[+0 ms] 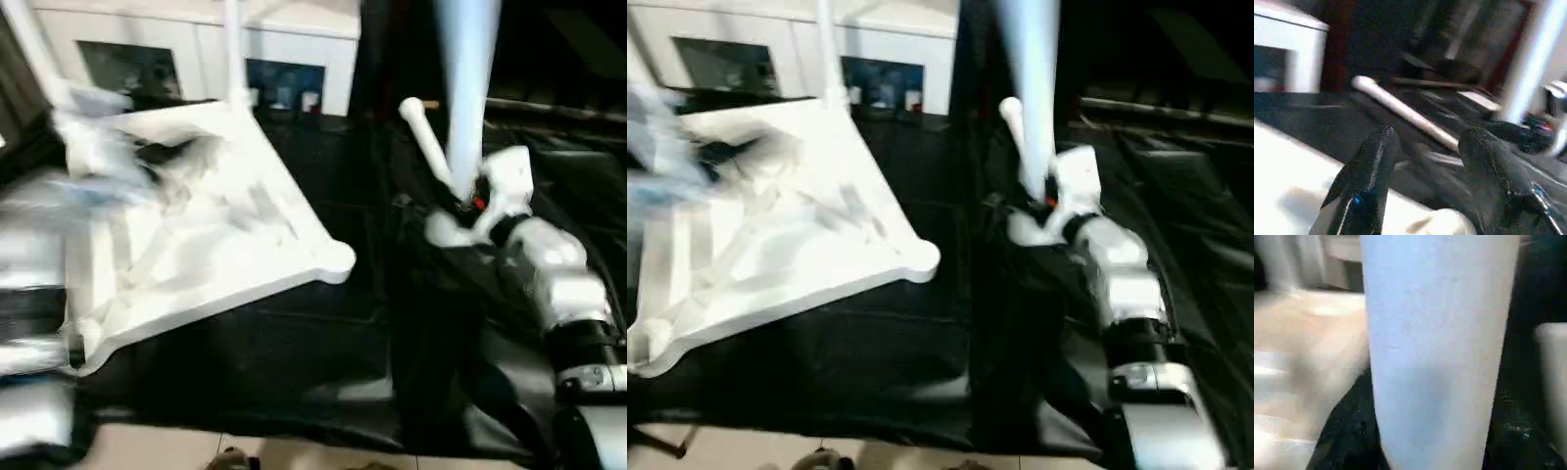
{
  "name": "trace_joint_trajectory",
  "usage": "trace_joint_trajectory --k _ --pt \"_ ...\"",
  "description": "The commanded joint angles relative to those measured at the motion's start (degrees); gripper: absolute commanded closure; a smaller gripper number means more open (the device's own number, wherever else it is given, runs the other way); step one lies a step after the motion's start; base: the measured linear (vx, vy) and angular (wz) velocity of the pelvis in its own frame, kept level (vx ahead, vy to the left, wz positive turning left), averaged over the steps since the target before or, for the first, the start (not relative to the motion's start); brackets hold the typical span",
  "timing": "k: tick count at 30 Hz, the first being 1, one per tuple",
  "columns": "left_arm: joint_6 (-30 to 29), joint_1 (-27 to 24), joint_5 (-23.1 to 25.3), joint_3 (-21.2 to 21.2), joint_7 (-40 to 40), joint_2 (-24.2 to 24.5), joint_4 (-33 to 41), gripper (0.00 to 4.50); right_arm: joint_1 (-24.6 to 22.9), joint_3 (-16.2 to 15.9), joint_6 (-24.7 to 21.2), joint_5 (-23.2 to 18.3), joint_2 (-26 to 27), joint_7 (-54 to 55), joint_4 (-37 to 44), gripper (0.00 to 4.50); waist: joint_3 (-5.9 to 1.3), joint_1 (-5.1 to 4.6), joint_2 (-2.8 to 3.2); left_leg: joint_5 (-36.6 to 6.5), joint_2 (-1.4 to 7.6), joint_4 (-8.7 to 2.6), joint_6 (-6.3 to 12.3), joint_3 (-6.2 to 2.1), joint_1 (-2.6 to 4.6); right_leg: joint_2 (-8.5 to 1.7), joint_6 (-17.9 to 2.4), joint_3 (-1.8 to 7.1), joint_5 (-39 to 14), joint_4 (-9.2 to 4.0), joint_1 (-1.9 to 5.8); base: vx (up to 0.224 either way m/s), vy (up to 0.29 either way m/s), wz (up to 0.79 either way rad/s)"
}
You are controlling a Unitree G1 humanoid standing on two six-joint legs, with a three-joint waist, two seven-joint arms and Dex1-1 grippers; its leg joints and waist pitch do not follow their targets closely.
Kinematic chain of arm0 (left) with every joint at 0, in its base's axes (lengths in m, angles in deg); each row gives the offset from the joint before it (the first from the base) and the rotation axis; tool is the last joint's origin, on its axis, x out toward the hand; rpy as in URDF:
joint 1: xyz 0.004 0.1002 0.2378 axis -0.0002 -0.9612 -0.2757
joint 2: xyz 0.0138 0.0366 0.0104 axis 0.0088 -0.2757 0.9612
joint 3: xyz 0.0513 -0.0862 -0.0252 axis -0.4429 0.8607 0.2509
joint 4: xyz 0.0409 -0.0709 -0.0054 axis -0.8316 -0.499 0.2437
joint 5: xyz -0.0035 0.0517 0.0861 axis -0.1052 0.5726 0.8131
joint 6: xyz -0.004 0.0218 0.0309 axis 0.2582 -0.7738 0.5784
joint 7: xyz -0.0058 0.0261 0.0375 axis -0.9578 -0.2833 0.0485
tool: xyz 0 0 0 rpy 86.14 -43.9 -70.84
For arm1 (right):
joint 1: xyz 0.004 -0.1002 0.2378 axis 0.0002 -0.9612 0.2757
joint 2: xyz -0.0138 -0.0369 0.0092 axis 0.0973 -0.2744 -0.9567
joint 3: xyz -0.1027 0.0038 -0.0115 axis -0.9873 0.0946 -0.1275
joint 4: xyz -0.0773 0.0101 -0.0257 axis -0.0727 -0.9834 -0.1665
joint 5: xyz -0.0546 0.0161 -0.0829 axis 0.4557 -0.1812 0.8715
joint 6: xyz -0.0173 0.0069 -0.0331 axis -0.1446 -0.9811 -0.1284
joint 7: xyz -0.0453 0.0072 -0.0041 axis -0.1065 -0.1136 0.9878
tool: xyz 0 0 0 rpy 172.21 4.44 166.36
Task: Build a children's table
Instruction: Insert table leg to table base
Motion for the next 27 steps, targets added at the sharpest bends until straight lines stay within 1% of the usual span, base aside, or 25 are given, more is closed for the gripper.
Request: trace_joint_trajectory --k 1,2,3,4,5,6,7,8,9,10,11,12,14,15,16,17,18,19,20,21,22,23,25,27 --pt "-0.90 2.93 -0.65 -1.32 3.38 -2.23 2.02 2.03 -1.37 -0.05 -7.60 -5.11 -0.83 -4.72 3.40 2.62 -5.02 0.74 1.41 -9.72 3.36 -3.88 1.76 -1.54 1.49 -4.91 -16.93 2.86 -1.44 -3.90 3.20 0.000 0.000 0.00" --pt "-1.10 4.26 -0.50 -1.72 5.11 -4.33 1.40 2.03 -1.94 -0.48 -10.47 -6.76 -0.98 -6.28 4.69 2.62 -4.98 0.95 1.19 -10.00 3.27 -3.85 1.54 -1.54 1.45 -4.95 -16.65 2.88 -2.39 -3.98 3.27 0.000 0.000 0.00" --pt "-1.20 4.98 -0.21 -1.89 6.15 -5.55 0.99 1.87 -2.30 -0.48 -12.38 -7.63 -1.08 -7.12 5.55 2.62 -5.05 1.40 0.84 -9.81 3.21 -3.79 1.19 -1.57 1.46 -5.25 -15.97 2.92 -4.39 -4.21 3.23 0.000 0.000 0.00" --pt "-2.47 5.98 -0.99 -1.83 6.90 -7.27 0.42 1.70 -3.05 -0.99 -15.60 -9.91 -1.05 -8.53 7.40 2.62 -4.98 1.36 0.80 -9.60 3.08 -3.84 1.05 -1.62 1.30 -5.24 -15.57 2.92 -5.31 -4.34 3.37 0.000 0.000 0.00" --pt "-4.79 7.09 -1.02 -2.15 8.45 -8.69 -0.25 1.70 -4.07 -2.22 -18.62 -11.75 -1.24 -10.63 9.89 2.62 -4.92 1.59 0.72 -9.64 3.03 -3.81 0.85 -1.66 1.39 -5.34 -14.70 2.96 -7.43 -4.69 3.32 0.000 0.000 0.00" --pt "-5.91 7.57 -1.02 -2.32 9.19 -9.28 -0.52 1.70 -4.55 -2.82 -20.03 -12.61 -1.35 -11.58 11.10 2.62 -4.92 1.74 0.78 -9.53 3.10 -3.80 0.76 -1.80 1.42 -5.34 -13.98 2.93 -8.39 -4.66 3.26 0.000 0.000 0.00" --pt "-7.93 7.94 -1.63 -2.81 9.32 -9.96 -0.41 1.65 -5.15 -3.94 -22.69 -14.32 -0.94 -12.90 12.97 2.62 -5.00 1.81 0.82 -9.07 3.14 -3.88 0.79 -1.90 1.42 -5.29 -13.42 2.86 -8.55 -4.64 3.27 0.000 0.000 0.00" --pt "-7.93 7.94 -1.63 -2.81 9.32 -9.96 -0.41 1.51 -5.15 -3.94 -22.69 -14.32 -0.94 -12.90 12.97 2.62 -4.94 1.78 0.73 -8.95 3.14 -3.94 0.88 -1.96 1.24 -5.37 -13.17 2.87 -8.74 -4.73 3.26 0.000 0.000 0.00" --pt "-7.93 7.94 -1.63 -2.81 9.32 -9.96 -0.41 1.35 -5.15 -3.94 -22.69 -14.32 -0.94 -12.90 12.97 2.62 -4.98 1.61 0.74 -8.78 3.03 -4.05 0.53 -2.09 1.00 -5.42 -12.72 2.74 -9.65 -4.74 3.36 0.000 0.000 0.00" --pt "-10.26 7.71 -3.29 -3.40 9.66 -11.01 1.62 1.26 -3.98 -3.18 -26.97 -17.75 0.85 -12.66 14.13 2.62 -5.02 1.61 0.48 -8.68 3.01 -4.03 0.45 -2.07 1.16 -5.39 -12.88 2.75 -9.68 -4.80 3.20 0.000 0.000 0.00" --pt "-10.26 7.71 -3.29 -3.40 9.66 -11.01 1.62 1.25 -3.98 -3.18 -26.97 -17.75 0.85 -12.66 14.13 2.62 -4.98 1.58 0.57 -8.75 2.96 -3.98 0.50 -2.08 1.13 -5.45 -13.01 2.76 -9.96 -4.81 3.17 0.000 0.000 0.00" --pt "-10.29 7.62 -3.57 -3.46 9.26 -10.95 1.81 1.25 -3.48 -2.84 -27.67 -18.40 1.48 -12.55 14.00 2.62 -4.97 1.59 0.08 -8.80 3.00 -4.01 0.41 -2.00 1.15 -5.47 -12.71 2.74 -10.76 -5.02 3.09 0.000 0.000 0.00" --pt "-12.47 7.21 -4.87 -3.88 9.04 -11.31 2.71 1.04 -1.93 -2.64 -29.24 -18.58 2.73 -12.20 12.76 2.62 -4.97 1.56 0.45 -8.45 3.07 -3.99 0.11 -2.07 1.18 -5.56 -12.79 2.72 -11.31 -4.84 2.94 0.000 0.000 0.00" --pt "-13.62 7.23 -5.29 -4.10 8.92 -11.56 2.91 0.89 -1.46 -2.80 -30.34 -18.98 2.68 -12.98 12.73 2.62 -4.96 1.55 0.48 -8.42 3.11 -4.02 0.00 -2.05 1.25 -5.47 -12.65 2.70 -11.40 -4.90 2.86 0.000 0.000 0.00" --pt "-14.27 7.08 -5.55 -4.06 8.84 -12.16 3.11 0.82 -1.32 -3.03 -31.84 -19.77 2.44 -14.17 12.92 2.62 -4.86 1.60 0.37 -8.42 3.07 -4.06 -0.11 -1.99 1.24 -5.40 -12.49 2.73 -11.38 -4.97 2.86 0.000 0.000 0.00" --pt "-14.48 7.04 -5.57 -4.04 8.85 -12.37 3.13 0.83 -1.35 -3.32 -32.11 -19.68 2.25 -14.48 12.97 2.62 -4.93 1.77 0.51 -8.15 3.11 -4.06 -0.08 -2.00 1.31 -5.35 -12.23 2.73 -11.06 -4.92 2.88 0.000 0.000 0.00" --pt "-15.00 6.98 -5.59 -4.12 8.88 -12.90 3.09 0.82 -1.44 -4.48 -32.32 -18.66 1.59 -15.11 12.83 2.62 -4.92 1.93 0.22 -7.97 3.18 -4.05 -0.10 -1.92 1.32 -5.48 -11.91 2.77 -11.01 -4.96 2.88 0.000 0.000 0.00" --pt "-15.51 7.16 -6.12 -3.94 9.01 -13.43 2.74 0.74 -1.33 -4.70 -32.51 -18.45 1.41 -15.14 12.52 2.62 -4.91 2.13 0.01 -7.62 3.18 -4.10 -0.09 -1.91 1.29 -5.49 -11.63 2.78 -11.04 -5.00 2.90 0.000 0.000 0.00" --pt "-15.84 7.29 -6.56 -3.82 9.12 -13.78 2.48 0.57 -1.24 -4.77 -32.67 -18.43 1.33 -15.11 12.30 2.62 -5.02 2.45 0.26 -7.02 3.23 -4.08 -0.21 -1.93 1.36 -5.52 -11.39 2.77 -10.56 -4.86 2.83 0.000 0.000 0.00" --pt "-16.36 7.38 -7.34 -3.47 9.12 -14.22 2.27 0.44 -1.18 -4.63 -32.89 -18.65 1.36 -14.98 12.15 2.62 -5.02 2.57 0.30 -6.87 3.25 -4.07 -0.28 -1.90 1.35 -5.53 -11.33 2.79 -10.24 -4.83 2.78 0.000 0.000 0.00" --pt "-15.57 7.77 -7.24 -3.85 9.02 -14.62 1.42 0.41 -0.69 -4.59 -33.37 -18.67 1.50 -14.83 11.78 2.62 -5.04 2.87 -0.18 -6.42 3.23 -4.07 -0.13 -1.84 1.30 -5.67 -11.57 2.78 -9.79 -4.73 2.78 0.000 0.000 0.00" --pt "-15.57 7.77 -7.24 -3.85 9.02 -14.62 1.42 0.39 -0.69 -4.59 -33.37 -18.67 1.50 -14.83 11.78 2.62 -4.98 2.84 -0.13 -6.43 3.20 -4.09 -0.10 -1.84 1.25 -5.64 -11.46 2.77 -9.86 -4.75 2.77 0.000 0.000 0.00" --pt "-15.60 8.01 -7.61 -4.04 8.84 -14.85 1.32 0.12 -0.35 -4.77 -33.66 -18.45 1.62 -14.97 11.82 2.62 -5.06 2.90 -0.17 -6.20 3.20 -4.09 -0.07 -1.87 1.13 -5.70 -11.25 2.77 -9.54 -4.72 2.88 0.000 0.000 0.00" --pt "-16.17 8.31 -8.05 -3.98 8.71 -15.15 1.40 0.03 0.07 -4.82 -33.83 -18.19 1.77 -15.12 11.73 2.62 -5.06 2.88 -0.24 -5.97 3.15 -4.09 -0.01 -1.88 1.03 -5.68 -10.89 2.79 -9.21 -4.72 2.92 0.000 0.000 0.00"
